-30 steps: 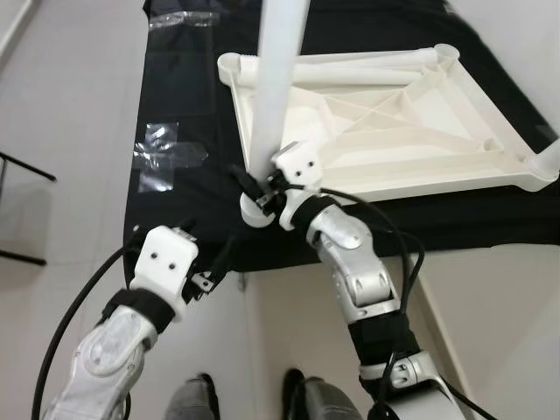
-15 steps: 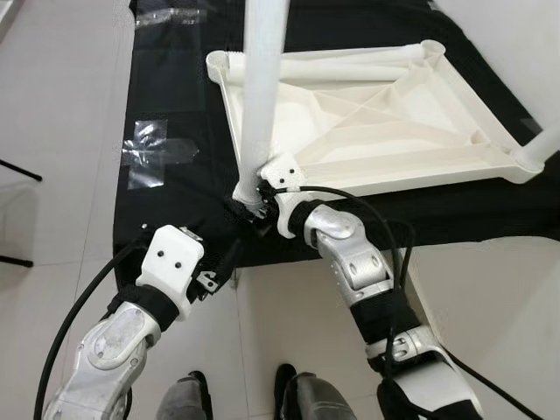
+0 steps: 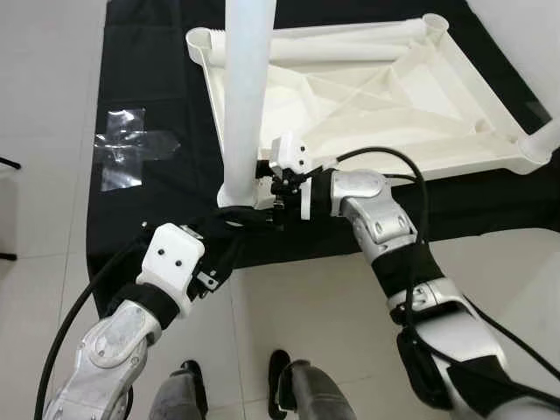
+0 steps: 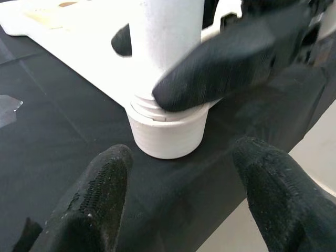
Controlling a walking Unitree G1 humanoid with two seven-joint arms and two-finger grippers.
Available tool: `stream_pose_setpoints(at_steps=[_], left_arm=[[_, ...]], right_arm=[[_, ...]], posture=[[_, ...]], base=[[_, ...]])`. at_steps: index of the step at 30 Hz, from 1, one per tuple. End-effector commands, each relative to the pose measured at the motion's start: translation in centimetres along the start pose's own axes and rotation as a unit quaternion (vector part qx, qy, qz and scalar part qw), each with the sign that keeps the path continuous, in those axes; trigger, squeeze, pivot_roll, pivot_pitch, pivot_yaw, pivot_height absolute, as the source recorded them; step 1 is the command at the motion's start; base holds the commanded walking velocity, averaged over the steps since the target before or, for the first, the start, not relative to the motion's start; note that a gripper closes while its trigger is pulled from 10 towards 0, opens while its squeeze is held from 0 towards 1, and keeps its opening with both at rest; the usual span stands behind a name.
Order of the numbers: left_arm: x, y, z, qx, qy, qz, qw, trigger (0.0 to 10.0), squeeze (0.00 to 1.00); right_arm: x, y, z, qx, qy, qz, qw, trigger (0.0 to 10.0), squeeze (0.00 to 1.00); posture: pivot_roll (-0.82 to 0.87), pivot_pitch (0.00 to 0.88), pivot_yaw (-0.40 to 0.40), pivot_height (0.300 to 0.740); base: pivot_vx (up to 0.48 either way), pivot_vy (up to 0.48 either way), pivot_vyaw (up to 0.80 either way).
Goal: Building children table
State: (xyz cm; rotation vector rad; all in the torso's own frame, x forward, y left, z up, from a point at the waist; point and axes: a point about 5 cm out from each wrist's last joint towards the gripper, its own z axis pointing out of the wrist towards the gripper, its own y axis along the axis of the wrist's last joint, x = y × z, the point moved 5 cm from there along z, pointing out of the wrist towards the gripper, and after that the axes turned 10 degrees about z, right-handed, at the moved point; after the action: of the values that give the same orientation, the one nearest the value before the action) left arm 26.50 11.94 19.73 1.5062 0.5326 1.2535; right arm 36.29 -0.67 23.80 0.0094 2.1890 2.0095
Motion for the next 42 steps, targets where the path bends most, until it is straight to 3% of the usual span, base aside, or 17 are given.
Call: stream_pose_setpoints(at_steps=[1, 8, 9, 10, 11, 23, 25, 26, 27, 29, 30, 31, 32, 33, 34, 35, 42], left_arm=[[-0.5, -0.4, -0.4, 0.012, -0.008, -0.002, 1.0, 10.0, 0.0], [-0.4, -0.5, -0.5, 0.015, -0.006, 0.001, 1.0, 10.0, 0.0], [-0.4, -0.5, -0.5, 0.015, -0.005, 0.001, 1.0, 10.0, 0.0], [-0.4, -0.5, -0.5, 0.015, -0.005, 0.001, 1.0, 10.0, 0.0], [-0.3, -0.5, -0.5, 0.015, -0.005, 0.001, 1.0, 10.0, 0.0], [-0.4, -0.4, -0.6, 0.015, -0.008, 0.002, 1.0, 10.0, 0.0], [-0.2, -0.4, -0.7, 0.016, -0.007, 0.004, 1.0, 10.0, 0.0], [-0.2, -0.4, -0.7, 0.016, -0.007, 0.004, 1.0, 10.0, 0.0], [0.0, -0.5, -0.8, 0.018, -0.004, 0.006, 1.0, 10.0, 0.0], [0.2, -0.5, -0.9, 0.019, -0.002, 0.008, 1.0, 10.0, 0.0], [0.2, -0.5, -0.9, 0.019, -0.002, 0.008, 1.0, 10.0, 0.0], [0.4, -0.5, -1.0, 0.02, 0.001, 0.008, 1.0, 10.0, 0.0], [0.6, -0.6, -1.0, 0.02, 0.002, 0.007, 1.0, 10.0, 0.0], [0.6, -0.6, -1.0, 0.02, 0.002, 0.007, 1.0, 10.0, 0.0], [0.7, -0.7, -1.0, 0.021, 0.001, 0.006, 1.0, 10.0, 0.0], [0.7, -0.7, -0.9, 0.019, -0.001, 0.003, 1.0, 10.0, 0.0], [0.0, -0.4, -0.3, 0.01, -0.014, -0.002, 1.0, 10.0, 0.0]], right_arm=[[0.3, 0.3, 0.1, -0.008, 0.019, 0.001, 1.0, 10.0, 0.0], [-0.2, 1.7, -0.1, -0.026, 0.057, 0.001, 0.998, 9.8, 0.0], [-0.3, 1.8, -0.1, -0.027, 0.059, 0.0, 0.998, 5.6, 0.0], [-0.3, 1.8, -0.1, -0.027, 0.059, 0.0, 0.998, 5.6, 0.0], [-0.4, 1.8, -0.1, -0.026, 0.061, -0.001, 0.998, 0.0, 0.0], [-0.7, 1.3, -0.4, -0.02, 0.052, 0.003, 0.998, 0.0, 0.0], [-1.7, -0.1, -0.3, -0.016, -0.022, 0.01, 1.0, 0.0, 0.0], [-1.7, -0.1, -0.3, -0.016, -0.022, 0.01, 1.0, 0.0, 0.0], [-2.9, -1.9, -0.4, -0.007, -0.115, 0.029, 0.993, 0.0, 0.0], [-3.7, -3.2, -0.6, 0.0, -0.178, 0.041, 0.983, 0.0, 0.0], [-3.7, -3.2, -0.6, 0.0, -0.178, 0.041, 0.983, 0.0, 0.0], [-4.9, -5.4, -1.8, 0.012, -0.323, 0.06, 0.944, 0.0, 0.0], [-2.2, -7.7, -1.8, 0.03, -0.361, 0.064, 0.93, 0.0, 0.0], [-2.2, -7.7, -1.8, 0.03, -0.361, 0.064, 0.93, 0.0, 0.0], [0.3, -8.8, -1.7, 0.034, -0.376, 0.084, 0.922, 0.0, 0.0], [1.3, -8.5, -1.8, 0.026, -0.392, 0.086, 0.916, 0.0, 0.0], [0.4, -6.9, -0.4, 0.015, -0.369, 0.071, 0.927, 0.0, 0.0]], posture=[[0.16, 0.316, -0.159, 0.74], [0.17, 0.316, -0.16, 0.74], [0.17, 0.316, -0.16, 0.74], [0.17, 0.316, -0.16, 0.74], [0.17, 0.317, -0.16, 0.74], [0.17, 0.318, -0.16, 0.74], [0.16, 0.322, -0.174, 0.74], [0.16, 0.322, -0.174, 0.74], [0.14, 0.328, -0.173, 0.74], [0.14, 0.329, -0.173, 0.74], [0.14, 0.329, -0.173, 0.74], [0.13, 0.33, -0.171, 0.74], [0.12, 0.34, -0.157, 0.74], [0.12, 0.34, -0.157, 0.74], [0.11, 0.334, -0.141, 0.74], [0.09, 0.321, -0.126, 0.74], [0.11, 0.317, -0.142, 0.74]], base=[[0.0, 0.0, 0.0], [0.0, 0.0, 0.0], [0.0, 0.0, 0.0], [0.0, 0.0, 0.0], [0.0, 0.0, 0.0], [0.0, 0.0, 0.0], [0.0, 0.0, 0.0], [0.0, 0.0, 0.0], [0.0, 0.0, 0.0], [0.0, 0.0, 0.0], [0.0, 0.0, 0.0], [0.0, 0.0, 0.0], [0.0, 0.0, 0.0], [0.0, 0.0, 0.0], [0.0, 0.0, 0.0], [0.0, 0.0, 0.0], [0.0, 0.0, 0.0]])
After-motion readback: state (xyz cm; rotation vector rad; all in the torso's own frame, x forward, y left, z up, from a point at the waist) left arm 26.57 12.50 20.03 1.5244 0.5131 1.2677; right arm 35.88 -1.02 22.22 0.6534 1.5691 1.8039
